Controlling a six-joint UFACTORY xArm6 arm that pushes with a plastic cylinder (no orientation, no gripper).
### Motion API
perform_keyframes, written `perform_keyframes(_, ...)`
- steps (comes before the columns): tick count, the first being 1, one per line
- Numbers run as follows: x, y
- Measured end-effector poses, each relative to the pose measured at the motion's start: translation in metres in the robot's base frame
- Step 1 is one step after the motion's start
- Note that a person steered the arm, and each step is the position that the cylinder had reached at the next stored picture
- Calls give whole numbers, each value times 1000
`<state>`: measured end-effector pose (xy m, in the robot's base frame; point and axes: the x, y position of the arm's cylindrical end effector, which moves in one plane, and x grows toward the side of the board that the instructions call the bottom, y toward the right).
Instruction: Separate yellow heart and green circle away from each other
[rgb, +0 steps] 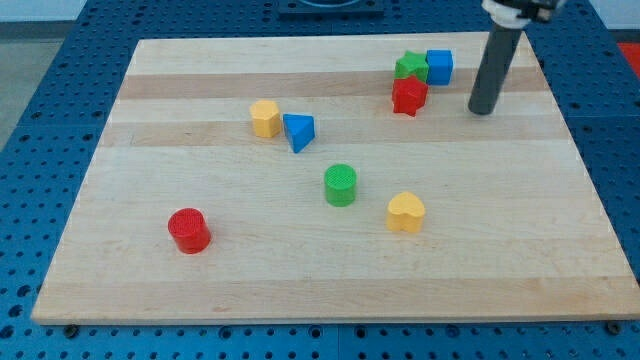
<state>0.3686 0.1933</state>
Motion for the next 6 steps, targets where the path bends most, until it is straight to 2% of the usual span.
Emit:
perform_keyframes(1, 50, -3)
perform_keyframes(3, 112, -68)
perform_keyframes(6, 133, -147)
